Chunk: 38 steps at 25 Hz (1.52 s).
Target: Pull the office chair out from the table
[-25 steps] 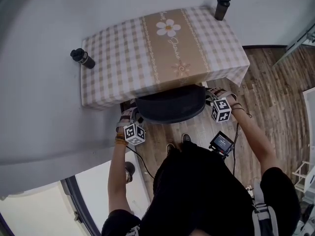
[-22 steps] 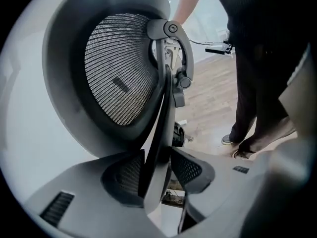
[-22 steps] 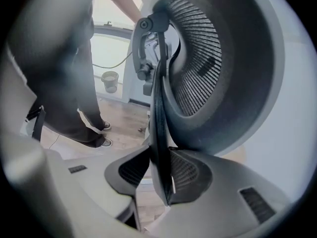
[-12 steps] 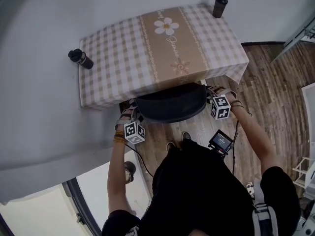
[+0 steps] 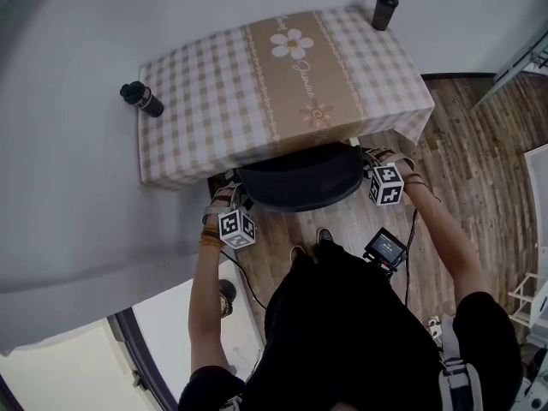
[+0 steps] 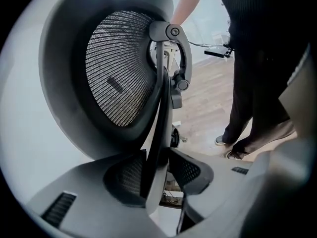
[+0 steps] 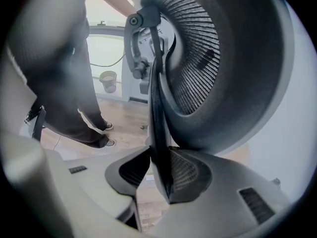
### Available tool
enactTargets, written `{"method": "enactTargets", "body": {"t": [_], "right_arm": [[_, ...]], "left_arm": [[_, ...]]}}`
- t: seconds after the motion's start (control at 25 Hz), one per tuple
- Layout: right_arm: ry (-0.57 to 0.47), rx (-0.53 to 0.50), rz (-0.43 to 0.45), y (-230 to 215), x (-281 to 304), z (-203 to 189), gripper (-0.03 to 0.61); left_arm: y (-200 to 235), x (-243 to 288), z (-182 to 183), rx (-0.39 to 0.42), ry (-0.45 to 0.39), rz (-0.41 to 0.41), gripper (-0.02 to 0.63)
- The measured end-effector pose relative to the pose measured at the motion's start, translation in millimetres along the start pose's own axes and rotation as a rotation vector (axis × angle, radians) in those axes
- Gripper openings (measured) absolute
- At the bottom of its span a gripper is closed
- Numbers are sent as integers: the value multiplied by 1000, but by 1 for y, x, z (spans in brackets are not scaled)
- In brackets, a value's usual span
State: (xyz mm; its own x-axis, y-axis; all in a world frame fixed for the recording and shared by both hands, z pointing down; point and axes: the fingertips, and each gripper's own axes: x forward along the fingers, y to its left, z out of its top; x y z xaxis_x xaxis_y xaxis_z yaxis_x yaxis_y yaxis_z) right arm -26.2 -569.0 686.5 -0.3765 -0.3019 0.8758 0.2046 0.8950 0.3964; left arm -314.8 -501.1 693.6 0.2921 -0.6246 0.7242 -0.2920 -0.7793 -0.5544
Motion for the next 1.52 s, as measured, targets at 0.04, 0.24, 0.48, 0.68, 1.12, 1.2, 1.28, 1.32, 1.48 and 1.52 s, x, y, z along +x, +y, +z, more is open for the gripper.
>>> {"method": "enactTargets", "body": {"t": [0.04, 0.24, 0.48, 0.68, 1.12, 1.2, 1.28, 1.32, 1.48, 1.52], "right_arm": [[2, 4, -1, 0, 0, 0, 120], [14, 16, 2, 0, 0, 0, 120], [30, 28, -10, 0, 1, -1, 121], [52, 41, -4, 4, 1, 0, 123], [88, 95, -23, 14, -5, 7, 127], [89, 111, -25, 18, -6, 9, 130], [89, 125, -23, 23, -7, 11, 132], [89, 131, -23, 24, -7, 12, 132], [79, 179, -44, 28, -7, 11, 138], [77, 188, -51, 29, -7, 10, 140]], "left_arm": [[0, 0, 0, -1, 0, 2, 155], [-1, 0, 0, -23, 4, -8, 155], [0, 0, -1, -44, 20, -20, 153], [-4, -1, -1, -61, 36, -36, 153], [-13, -14, -1, -64, 8, -66, 147], [-18, -18, -2, -76, -4, -79, 147], [-22, -21, -2, -86, -7, -95, 144], [-24, -23, -3, -86, -6, -101, 144], [-27, -24, -1, -91, -5, -82, 146], [-28, -23, -1, -99, -3, -78, 147]]}}
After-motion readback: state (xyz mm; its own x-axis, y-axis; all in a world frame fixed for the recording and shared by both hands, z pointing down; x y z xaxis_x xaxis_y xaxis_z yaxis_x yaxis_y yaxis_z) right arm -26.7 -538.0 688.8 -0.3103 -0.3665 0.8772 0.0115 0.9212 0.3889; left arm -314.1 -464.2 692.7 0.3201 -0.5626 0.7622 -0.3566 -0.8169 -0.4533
